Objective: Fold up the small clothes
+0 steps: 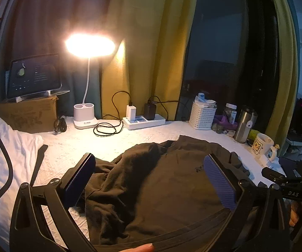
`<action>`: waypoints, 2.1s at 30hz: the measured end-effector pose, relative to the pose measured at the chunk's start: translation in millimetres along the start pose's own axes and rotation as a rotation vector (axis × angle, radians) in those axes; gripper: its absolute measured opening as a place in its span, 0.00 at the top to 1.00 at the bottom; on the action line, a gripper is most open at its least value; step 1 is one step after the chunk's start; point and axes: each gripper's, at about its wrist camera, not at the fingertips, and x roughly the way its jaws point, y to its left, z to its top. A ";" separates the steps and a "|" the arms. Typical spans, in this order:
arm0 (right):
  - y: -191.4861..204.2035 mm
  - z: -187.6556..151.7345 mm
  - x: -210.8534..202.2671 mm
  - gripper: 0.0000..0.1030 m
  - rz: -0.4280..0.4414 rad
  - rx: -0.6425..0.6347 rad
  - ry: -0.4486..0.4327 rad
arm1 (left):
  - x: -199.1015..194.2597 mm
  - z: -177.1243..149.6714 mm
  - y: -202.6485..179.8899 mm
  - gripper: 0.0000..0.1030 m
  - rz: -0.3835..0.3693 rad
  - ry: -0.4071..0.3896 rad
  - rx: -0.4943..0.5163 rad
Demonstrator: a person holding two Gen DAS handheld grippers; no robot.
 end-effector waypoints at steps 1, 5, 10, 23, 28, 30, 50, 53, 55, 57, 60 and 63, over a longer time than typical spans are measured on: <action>-0.1 0.9 0.3 0.10 0.000 0.000 0.001 | -0.1 -0.2 0.1 0.01 0.003 0.000 0.001; -1.0 0.7 1.6 0.10 0.001 0.001 -0.002 | -0.7 -0.3 -1.4 0.01 0.016 -0.002 0.018; -1.1 1.6 2.9 0.10 0.002 0.002 -0.001 | 0.1 0.4 0.4 0.01 0.024 0.003 0.017; 0.1 2.7 3.7 0.10 0.001 0.003 -0.003 | -0.1 2.8 6.2 0.01 0.036 0.001 0.000; 0.3 3.2 4.8 0.10 -0.001 0.000 0.000 | -0.2 3.7 8.5 0.01 0.044 0.001 -0.004; 0.8 3.1 5.4 0.10 -0.001 0.000 0.001 | -0.2 3.6 9.6 0.01 0.053 0.002 -0.011; 2.0 5.7 2.8 0.10 -0.001 -0.004 -0.003 | -1.6 2.1 9.3 0.01 0.055 -0.004 -0.011; 2.1 5.7 2.9 0.10 -0.002 -0.004 -0.003 | -1.7 1.9 9.8 0.01 0.055 -0.004 -0.011; 1.7 6.0 3.5 0.10 -0.002 -0.004 -0.002 | -1.9 1.5 9.6 0.01 0.056 -0.005 -0.010; 2.3 5.7 2.9 0.10 -0.002 -0.004 -0.002 | -2.8 1.6 9.0 0.01 0.056 -0.007 -0.008; 1.8 6.0 3.5 0.10 -0.002 -0.004 -0.002 | -3.0 1.6 9.3 0.01 0.057 -0.006 -0.009; 1.7 5.4 4.0 0.10 -0.001 -0.005 -0.002 | -2.9 1.4 9.0 0.01 0.057 -0.006 -0.009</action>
